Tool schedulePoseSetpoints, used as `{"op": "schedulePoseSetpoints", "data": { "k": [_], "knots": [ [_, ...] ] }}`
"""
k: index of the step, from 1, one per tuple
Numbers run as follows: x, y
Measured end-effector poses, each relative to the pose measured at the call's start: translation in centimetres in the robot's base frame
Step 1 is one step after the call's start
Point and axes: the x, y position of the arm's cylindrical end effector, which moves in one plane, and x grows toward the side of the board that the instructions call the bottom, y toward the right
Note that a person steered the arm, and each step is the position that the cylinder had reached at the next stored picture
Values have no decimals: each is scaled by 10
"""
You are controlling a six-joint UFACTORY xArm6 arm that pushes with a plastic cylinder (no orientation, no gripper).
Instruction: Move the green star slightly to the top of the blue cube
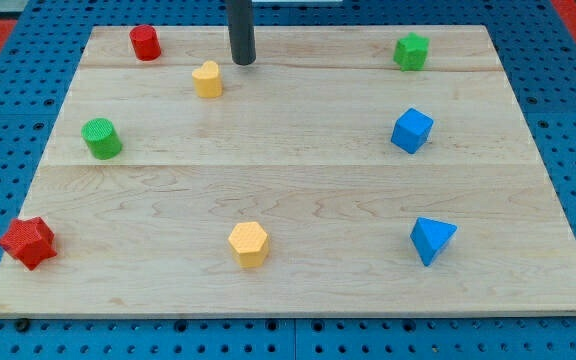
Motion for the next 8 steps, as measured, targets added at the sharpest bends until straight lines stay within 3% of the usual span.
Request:
{"op": "schedulePoseSetpoints", "data": {
  "k": [1, 3, 4, 6, 7, 8],
  "knots": [
    [0, 13],
    [-48, 169],
    [-37, 258],
    [39, 252],
    [64, 277],
    [63, 232]
  ]
}}
